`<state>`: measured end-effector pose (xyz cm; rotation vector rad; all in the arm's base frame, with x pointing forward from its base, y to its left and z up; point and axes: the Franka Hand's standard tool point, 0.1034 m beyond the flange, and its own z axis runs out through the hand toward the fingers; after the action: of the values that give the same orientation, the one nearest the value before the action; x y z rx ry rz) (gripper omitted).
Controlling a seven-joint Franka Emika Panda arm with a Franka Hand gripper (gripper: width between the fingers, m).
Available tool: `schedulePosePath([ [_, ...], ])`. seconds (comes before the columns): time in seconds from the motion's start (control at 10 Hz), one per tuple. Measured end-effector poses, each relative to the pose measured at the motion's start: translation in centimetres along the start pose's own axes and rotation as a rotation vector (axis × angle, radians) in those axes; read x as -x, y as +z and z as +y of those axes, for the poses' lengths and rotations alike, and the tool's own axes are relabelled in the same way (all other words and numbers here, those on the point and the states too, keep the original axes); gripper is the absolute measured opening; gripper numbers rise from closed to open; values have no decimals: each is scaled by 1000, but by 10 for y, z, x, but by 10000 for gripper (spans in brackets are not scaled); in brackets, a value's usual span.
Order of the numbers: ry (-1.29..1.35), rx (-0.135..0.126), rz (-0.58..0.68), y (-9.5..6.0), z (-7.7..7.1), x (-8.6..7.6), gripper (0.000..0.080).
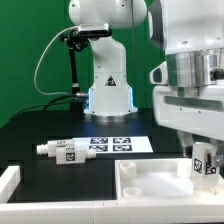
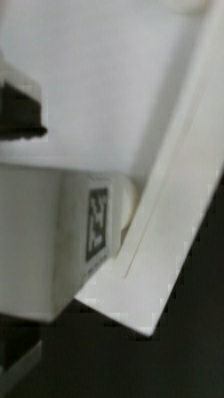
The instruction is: Assemble one leg
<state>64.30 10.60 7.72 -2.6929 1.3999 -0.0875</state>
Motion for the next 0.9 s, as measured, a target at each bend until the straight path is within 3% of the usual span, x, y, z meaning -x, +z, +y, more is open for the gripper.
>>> schedulePosePath([
  [0.1,-154,-1,-5,2,1,-1,589],
  [0.2,-256,18,-10,1,0,7,589],
  [0.3,-316,-9,13,-1,-2,12,637],
  [0.5,-435,-3,12,1,2,9,646],
  [0.7,-798,26,37,-1,-3,16,648],
  [0.9,-848,25,37,0,-3,16,648],
])
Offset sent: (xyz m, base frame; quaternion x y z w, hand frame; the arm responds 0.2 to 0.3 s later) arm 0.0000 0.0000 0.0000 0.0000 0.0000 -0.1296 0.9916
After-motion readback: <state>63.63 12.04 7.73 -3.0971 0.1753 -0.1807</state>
